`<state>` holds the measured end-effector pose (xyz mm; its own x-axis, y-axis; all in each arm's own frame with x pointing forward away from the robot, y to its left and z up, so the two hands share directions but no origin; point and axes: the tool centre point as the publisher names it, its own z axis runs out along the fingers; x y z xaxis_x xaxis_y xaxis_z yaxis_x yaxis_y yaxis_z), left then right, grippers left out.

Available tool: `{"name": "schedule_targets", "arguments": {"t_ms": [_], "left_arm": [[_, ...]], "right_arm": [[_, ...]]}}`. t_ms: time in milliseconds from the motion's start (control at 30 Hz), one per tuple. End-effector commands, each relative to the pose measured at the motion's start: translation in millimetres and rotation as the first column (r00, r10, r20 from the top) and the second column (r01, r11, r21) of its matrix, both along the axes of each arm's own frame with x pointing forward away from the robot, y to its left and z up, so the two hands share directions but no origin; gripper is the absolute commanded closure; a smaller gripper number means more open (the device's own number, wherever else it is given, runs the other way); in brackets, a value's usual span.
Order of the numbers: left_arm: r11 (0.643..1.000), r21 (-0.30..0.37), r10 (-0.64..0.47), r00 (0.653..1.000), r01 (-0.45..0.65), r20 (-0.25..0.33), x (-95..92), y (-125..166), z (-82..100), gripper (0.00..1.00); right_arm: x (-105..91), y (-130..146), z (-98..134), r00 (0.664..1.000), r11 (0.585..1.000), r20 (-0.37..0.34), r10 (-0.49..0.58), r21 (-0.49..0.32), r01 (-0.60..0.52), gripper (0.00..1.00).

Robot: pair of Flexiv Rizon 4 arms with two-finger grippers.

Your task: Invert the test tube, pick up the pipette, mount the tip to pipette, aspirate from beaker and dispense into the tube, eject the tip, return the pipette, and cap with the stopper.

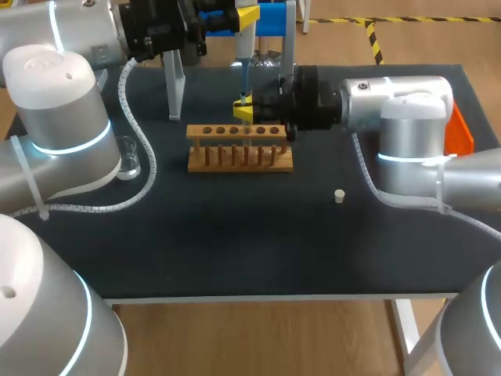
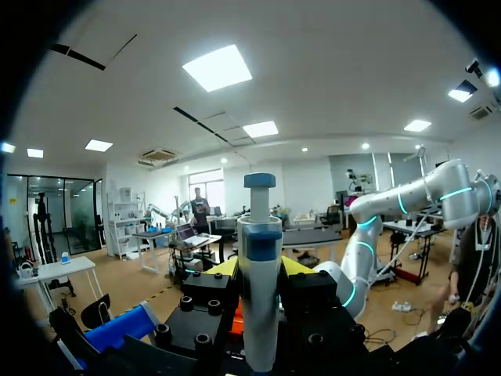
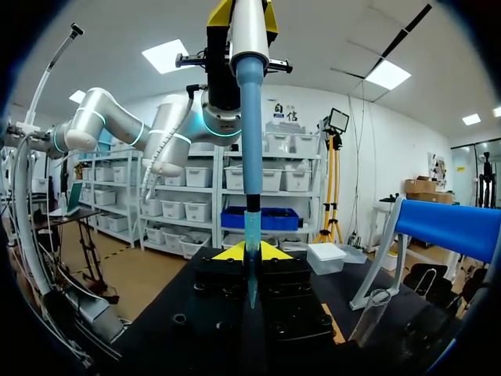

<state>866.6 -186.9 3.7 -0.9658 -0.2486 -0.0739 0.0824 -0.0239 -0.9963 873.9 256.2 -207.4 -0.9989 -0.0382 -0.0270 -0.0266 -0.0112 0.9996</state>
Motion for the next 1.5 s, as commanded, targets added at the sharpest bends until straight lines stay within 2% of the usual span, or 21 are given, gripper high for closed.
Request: {"name": "schedule_targets", "arguments": {"t_ms": [33,1033,1500], "left_arm": [[1.0,-0.001,0.0,1.0,0.0,0.002,0.0,0,-0.3,1.0],[1.0,-0.001,0.0,1.0,0.0,0.002,0.0,0,-0.3,1.0],[1.0,-0.001,0.0,1.0,0.0,0.002,0.0,0,-0.3,1.0]], "right_arm": [[-1.5,-2,0,1.0,1.0,0.0,-0.002,0.0,0.002,1.0],[1.2,2,5,1.0,1.0,0.003,-0.003,0.009,0.003,1.0],[2.8,2,17,1.0,0.999,0.011,-0.012,0.036,0.011,1.0]]}}
